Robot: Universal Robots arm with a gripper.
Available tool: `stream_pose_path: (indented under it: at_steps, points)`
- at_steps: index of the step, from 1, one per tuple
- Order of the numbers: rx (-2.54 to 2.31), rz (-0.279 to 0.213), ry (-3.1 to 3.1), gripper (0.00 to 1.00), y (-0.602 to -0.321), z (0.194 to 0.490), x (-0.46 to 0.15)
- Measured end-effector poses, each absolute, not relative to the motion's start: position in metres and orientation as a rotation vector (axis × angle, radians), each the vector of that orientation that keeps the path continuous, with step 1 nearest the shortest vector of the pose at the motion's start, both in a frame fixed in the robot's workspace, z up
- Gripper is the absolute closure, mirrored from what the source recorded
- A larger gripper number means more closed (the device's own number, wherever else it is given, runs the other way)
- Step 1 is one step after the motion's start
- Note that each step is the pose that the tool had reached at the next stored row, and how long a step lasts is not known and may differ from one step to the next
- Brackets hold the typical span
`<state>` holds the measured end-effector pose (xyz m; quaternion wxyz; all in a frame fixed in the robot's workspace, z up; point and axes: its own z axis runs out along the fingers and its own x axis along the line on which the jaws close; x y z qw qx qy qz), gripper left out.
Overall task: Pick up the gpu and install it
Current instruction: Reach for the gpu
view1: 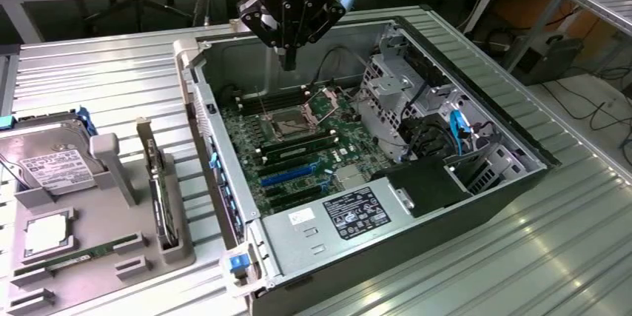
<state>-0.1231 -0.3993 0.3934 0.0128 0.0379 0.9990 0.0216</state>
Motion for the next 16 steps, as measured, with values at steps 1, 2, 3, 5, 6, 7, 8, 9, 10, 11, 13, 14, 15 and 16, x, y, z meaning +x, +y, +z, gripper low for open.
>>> stream_pose_path:
  at_steps: [1,2,3,5,6,7,8,9,10,11,13,14,15,16]
  points:
    - [0.118,0.068,3.113,0.89,-0.4,0.393,-0.126]
    - [0.118,0.068,3.112,0.89,-0.402,0.393,-0.129]
    - [0.118,0.068,3.112,0.89,-0.403,0.393,-0.133]
    - [0.118,0.068,3.112,0.89,-0.406,0.393,-0.139]
    - [0.118,0.068,3.112,0.89,-0.409,0.393,-0.143]
    - [0.118,0.068,3.112,0.89,-0.411,0.393,-0.146]
    - [0.118,0.068,3.111,0.89,-0.415,0.393,-0.152]
    - [0.118,0.068,3.111,0.89,-0.419,0.393,-0.159]
    - [0.118,0.067,3.111,0.89,-0.422,0.393,-0.163]
    - [0.118,0.068,3.111,0.89,-0.425,0.392,-0.17]
    - [0.118,0.067,3.111,0.89,-0.428,0.391,-0.177]
    - [0.118,0.067,3.111,0.89,-0.43,0.391,-0.181]
    - [0.118,0.067,3.111,0.89,-0.431,0.39,-0.184]
    - [0.118,0.067,3.111,0.89,-0.432,0.39,-0.188]
